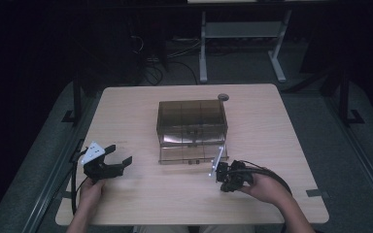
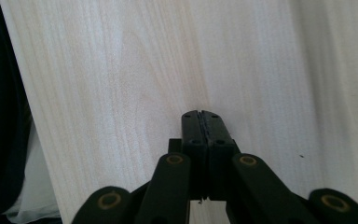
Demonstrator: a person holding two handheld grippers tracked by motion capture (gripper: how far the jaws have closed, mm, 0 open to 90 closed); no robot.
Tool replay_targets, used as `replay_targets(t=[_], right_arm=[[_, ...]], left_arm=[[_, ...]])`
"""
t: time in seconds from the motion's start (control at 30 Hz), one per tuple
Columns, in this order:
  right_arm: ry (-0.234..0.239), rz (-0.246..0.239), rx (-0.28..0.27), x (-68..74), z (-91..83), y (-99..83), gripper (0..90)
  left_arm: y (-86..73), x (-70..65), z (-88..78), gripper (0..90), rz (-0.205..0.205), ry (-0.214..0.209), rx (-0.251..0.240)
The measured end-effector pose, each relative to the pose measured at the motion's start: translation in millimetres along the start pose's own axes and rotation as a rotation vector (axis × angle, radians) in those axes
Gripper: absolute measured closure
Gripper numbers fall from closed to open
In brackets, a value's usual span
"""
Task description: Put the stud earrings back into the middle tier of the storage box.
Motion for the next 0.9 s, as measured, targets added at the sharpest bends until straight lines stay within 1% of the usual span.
replay_targets(t=[0.07,0.1,0.2,0.33,0.47,0.53,0.63,0.67,0.8,0.83,0.9], right_arm=[[0.010,0.008,-0.015,-1.1,-1.8,-1.0,87.8],[0.009,0.010,-0.013,-1.5,-1.6,-1.3,87.1],[0.012,0.004,-0.001,-0.7,0.4,-0.8,84.8],[0.000,-0.010,0.025,2.0,3.5,4.2,82.5],[-0.004,-0.015,0.037,2.1,4.1,7.4,81.3],[-0.028,-0.025,0.064,1.8,4.9,10.3,80.6],[-0.045,-0.035,0.092,3.0,6.5,12.6,79.9],[-0.046,-0.037,0.093,3.8,6.4,13.5,79.6],[-0.058,-0.040,0.101,4.5,6.5,15.6,80.0],[-0.054,-0.044,0.109,5.4,6.4,16.7,84.4],[-0.055,-0.049,0.110,6.3,6.6,17.7,84.9]], left_arm=[[0.0,0.1,0.0,12.8,0.000,0.000,0.000],[0.0,0.1,0.0,12.8,0.000,0.000,0.000],[0.0,0.1,0.0,12.8,0.000,0.000,0.000],[0.0,-0.1,0.0,12.8,0.000,0.000,0.000],[0.0,0.0,0.0,12.8,0.000,0.000,0.001],[0.0,0.1,-0.4,12.8,-0.003,0.000,0.004],[0.0,0.0,-0.6,12.8,-0.005,-0.001,0.004],[0.0,0.0,-0.6,12.8,-0.003,0.000,0.005],[0.0,0.1,-0.3,12.8,-0.002,0.000,0.002],[0.0,0.0,-0.3,12.8,-0.002,0.000,0.002],[0.0,0.0,-0.3,12.8,-0.002,0.000,0.002]])
Point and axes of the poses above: each handheld gripper's, and its own axes: z roughly forward along the jaws, y roughly out of its top, x roughly to its left, the point moved 3 cm from there along z, roughly forward along the jaws, and after that the axes turned 15 degrees about x, right-handed, at the moved point
